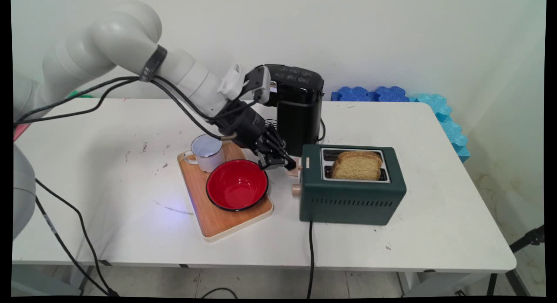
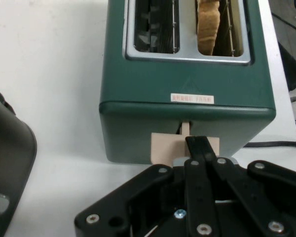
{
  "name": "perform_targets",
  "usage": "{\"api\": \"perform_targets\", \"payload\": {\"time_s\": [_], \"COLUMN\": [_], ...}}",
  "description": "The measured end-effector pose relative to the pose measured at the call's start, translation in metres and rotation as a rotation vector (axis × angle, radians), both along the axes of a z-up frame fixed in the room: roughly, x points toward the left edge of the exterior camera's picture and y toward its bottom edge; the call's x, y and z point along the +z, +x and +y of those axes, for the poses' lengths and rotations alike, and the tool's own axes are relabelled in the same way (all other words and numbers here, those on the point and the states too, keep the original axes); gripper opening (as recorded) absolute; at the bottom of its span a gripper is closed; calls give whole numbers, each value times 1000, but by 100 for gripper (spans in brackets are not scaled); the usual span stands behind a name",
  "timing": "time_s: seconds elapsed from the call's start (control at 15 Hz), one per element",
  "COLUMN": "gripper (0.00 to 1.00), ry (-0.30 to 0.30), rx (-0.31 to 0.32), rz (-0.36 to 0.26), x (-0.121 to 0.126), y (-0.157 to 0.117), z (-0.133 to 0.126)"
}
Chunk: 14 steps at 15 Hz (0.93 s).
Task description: Press the toaster switch
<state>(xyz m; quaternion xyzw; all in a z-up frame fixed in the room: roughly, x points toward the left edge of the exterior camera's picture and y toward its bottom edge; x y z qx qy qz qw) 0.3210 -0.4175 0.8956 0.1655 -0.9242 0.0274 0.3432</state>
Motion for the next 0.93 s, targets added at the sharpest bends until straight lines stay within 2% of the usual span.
{"api": "perform_targets", "payload": {"time_s": [0.93], "gripper": [0], "ry": [-18], "rx": [12], "rz": [-6], "x": [-24], "y": [0], "z": [2]}}
